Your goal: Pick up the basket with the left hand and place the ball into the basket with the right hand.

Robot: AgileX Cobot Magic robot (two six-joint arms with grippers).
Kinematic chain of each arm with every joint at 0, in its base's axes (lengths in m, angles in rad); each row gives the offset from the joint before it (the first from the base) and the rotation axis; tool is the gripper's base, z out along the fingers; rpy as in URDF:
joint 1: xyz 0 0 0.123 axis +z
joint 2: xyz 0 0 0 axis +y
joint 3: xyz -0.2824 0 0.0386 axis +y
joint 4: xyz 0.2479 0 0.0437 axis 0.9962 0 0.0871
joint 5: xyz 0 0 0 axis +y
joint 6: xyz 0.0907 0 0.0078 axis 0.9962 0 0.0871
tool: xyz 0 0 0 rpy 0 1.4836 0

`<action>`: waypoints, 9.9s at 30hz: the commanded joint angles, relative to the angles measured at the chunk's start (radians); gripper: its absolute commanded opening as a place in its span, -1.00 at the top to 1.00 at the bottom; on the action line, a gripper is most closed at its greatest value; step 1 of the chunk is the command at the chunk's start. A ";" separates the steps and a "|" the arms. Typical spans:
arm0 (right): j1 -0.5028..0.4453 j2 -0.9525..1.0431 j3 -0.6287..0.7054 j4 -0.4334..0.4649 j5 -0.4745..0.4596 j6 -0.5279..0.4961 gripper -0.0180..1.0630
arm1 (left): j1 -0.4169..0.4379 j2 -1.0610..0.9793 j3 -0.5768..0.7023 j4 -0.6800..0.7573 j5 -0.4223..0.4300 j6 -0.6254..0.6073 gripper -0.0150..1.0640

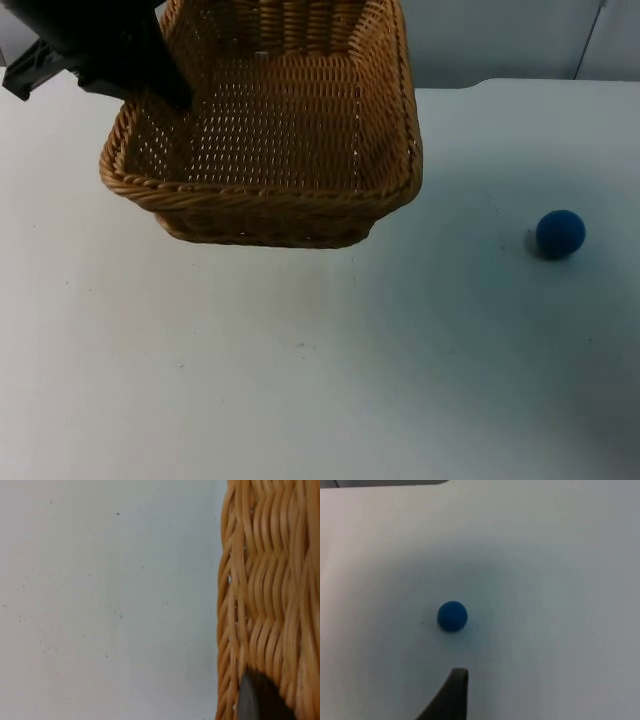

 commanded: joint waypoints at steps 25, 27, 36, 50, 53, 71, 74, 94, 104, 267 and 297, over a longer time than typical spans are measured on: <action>0.099 0.846 -0.388 0.174 -0.187 -0.093 -0.96 | -0.004 -0.011 0.001 0.109 -0.052 -0.108 0.98; 0.102 0.915 -0.423 0.174 -0.183 -0.077 -0.96 | -0.004 -0.011 0.001 0.114 -0.050 -0.108 0.98; 0.102 1.099 -0.462 0.152 -0.190 -0.083 -0.96 | -0.004 -0.011 0.001 0.118 -0.046 -0.106 0.98; 0.137 1.191 -0.467 -0.007 -0.222 0.055 -0.96 | -0.004 -0.011 0.001 0.120 -0.040 -0.113 0.97; 0.137 1.232 -0.496 -0.017 -0.188 0.053 -0.96 | -0.004 -0.011 0.001 0.120 -0.040 -0.113 0.97; 0.172 1.310 -0.602 0.054 -0.117 -0.031 -0.96 | -0.004 -0.011 0.001 0.122 -0.037 -0.113 0.97; 0.187 1.318 -0.602 0.051 -0.115 -0.020 -0.96 | -0.004 -0.011 0.001 0.122 -0.034 -0.113 0.97; 0.184 1.357 -0.602 0.022 -0.111 0.000 -0.85 | -0.004 -0.011 0.001 0.128 -0.029 -0.113 0.97; 0.184 1.357 -0.602 -0.031 -0.115 0.066 -0.11 | -0.004 -0.011 0.001 0.128 -0.027 -0.113 0.97; 0.194 0.958 -0.705 -0.017 -0.082 -0.031 -0.96 | -0.004 -0.011 0.001 0.049 -0.027 -0.045 0.97; 0.055 0.434 -0.204 -0.085 -0.402 0.097 -0.88 | -0.004 -0.011 0.001 0.057 -0.027 -0.041 0.97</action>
